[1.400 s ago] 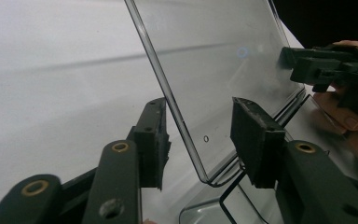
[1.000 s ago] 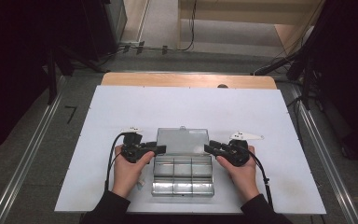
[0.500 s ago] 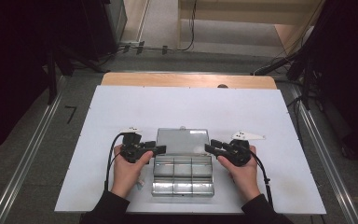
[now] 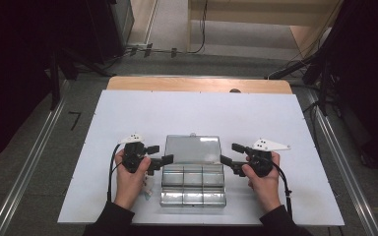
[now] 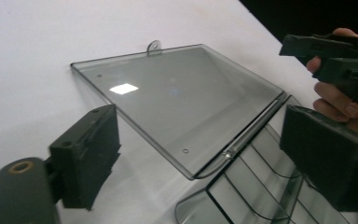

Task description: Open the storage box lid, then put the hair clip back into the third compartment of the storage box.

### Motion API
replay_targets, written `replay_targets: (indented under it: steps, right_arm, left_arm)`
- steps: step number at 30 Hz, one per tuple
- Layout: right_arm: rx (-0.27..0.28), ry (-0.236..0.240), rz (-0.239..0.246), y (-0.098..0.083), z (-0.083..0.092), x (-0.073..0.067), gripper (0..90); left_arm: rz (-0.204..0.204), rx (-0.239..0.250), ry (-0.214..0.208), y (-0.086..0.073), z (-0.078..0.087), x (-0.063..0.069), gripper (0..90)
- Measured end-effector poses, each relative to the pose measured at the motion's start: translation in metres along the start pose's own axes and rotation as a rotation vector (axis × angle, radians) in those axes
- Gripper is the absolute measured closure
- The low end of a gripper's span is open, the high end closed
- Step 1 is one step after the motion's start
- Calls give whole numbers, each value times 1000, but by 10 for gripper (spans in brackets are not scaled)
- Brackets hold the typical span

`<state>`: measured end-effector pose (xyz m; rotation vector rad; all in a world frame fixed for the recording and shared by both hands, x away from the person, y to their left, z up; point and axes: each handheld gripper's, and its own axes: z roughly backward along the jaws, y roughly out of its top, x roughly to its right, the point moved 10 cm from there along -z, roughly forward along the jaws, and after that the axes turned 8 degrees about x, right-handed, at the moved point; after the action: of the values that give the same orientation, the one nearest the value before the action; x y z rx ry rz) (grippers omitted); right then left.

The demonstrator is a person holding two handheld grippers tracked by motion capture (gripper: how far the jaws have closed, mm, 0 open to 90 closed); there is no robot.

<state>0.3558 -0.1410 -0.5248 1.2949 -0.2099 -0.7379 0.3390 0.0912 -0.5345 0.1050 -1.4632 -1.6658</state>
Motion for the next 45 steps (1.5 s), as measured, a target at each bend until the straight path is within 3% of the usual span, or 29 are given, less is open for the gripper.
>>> replay_targets:
  steps: [3,5,12,18,34,45]
  right_arm:
    - [-10,7,28,0,5,-2,136]
    - [-6,17,42,0,8,-3,94]
    - [16,12,67,1,23,-3,70]
    - [-25,1,112,-5,33,-2,18]
    - [-19,-54,102,-15,65,17,0]
    - [14,-90,129,-21,91,28,0]
  left_arm:
    - [-36,15,-42,2,3,7,25]
    - [-54,21,-46,2,5,8,24]
    - [-87,21,-52,2,11,11,7]
    - [-124,20,-63,0,16,17,0]
    - [-154,37,-8,-9,41,13,0]
    - [-165,16,29,-24,54,12,0]
